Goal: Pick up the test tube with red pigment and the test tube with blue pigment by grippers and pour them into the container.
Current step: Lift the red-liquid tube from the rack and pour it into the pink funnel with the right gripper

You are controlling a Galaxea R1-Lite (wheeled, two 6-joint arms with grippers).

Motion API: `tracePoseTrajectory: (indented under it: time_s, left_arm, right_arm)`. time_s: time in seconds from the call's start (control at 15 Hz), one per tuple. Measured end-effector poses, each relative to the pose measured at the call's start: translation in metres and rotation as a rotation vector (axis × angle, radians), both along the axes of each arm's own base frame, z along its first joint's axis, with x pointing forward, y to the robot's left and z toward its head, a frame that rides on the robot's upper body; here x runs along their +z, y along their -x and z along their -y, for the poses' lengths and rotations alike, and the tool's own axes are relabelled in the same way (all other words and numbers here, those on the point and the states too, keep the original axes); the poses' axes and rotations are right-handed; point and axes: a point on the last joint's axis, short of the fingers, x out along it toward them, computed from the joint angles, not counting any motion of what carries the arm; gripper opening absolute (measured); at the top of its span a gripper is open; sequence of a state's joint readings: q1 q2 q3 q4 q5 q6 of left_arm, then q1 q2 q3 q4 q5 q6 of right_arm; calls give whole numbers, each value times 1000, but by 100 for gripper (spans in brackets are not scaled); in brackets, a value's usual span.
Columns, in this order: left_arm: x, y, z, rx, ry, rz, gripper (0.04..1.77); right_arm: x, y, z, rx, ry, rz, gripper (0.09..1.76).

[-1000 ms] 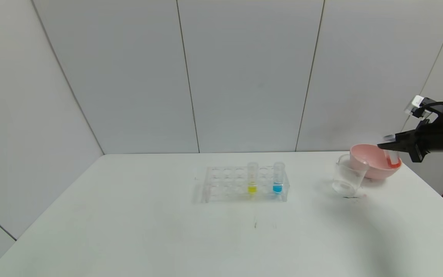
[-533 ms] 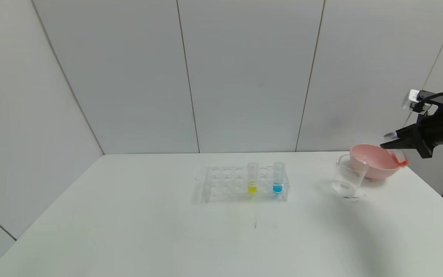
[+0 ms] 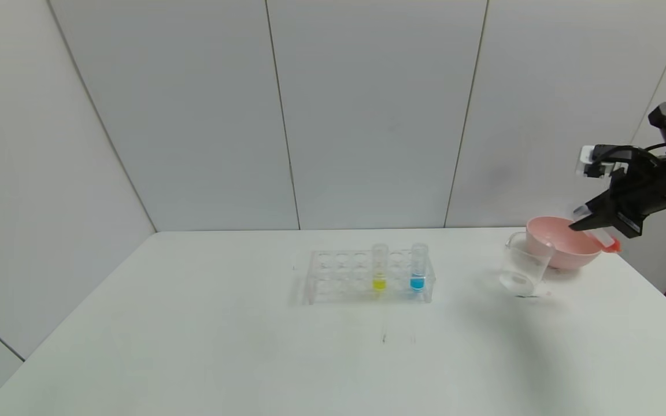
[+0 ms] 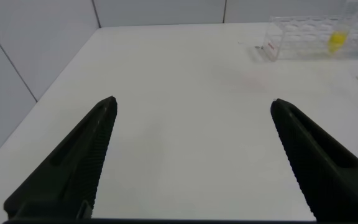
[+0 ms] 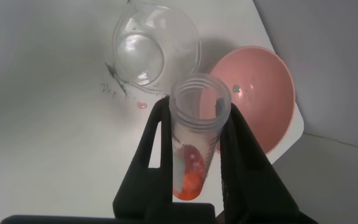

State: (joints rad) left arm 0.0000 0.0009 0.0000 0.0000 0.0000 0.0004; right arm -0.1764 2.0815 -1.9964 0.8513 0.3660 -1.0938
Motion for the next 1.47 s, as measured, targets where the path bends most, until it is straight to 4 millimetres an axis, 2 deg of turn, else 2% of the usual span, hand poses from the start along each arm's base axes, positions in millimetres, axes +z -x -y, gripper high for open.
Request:
tracePoseTrajectory:
  time_s: [0.67, 1.47]
  left_arm:
    - [0, 0, 0, 0, 0, 0, 176]
    - [0, 0, 0, 0, 0, 0, 176]
  right_arm:
    - [-19, -15, -23, -49, 164, -68, 50]
    - [-32, -26, -51, -64, 360, -83, 50]
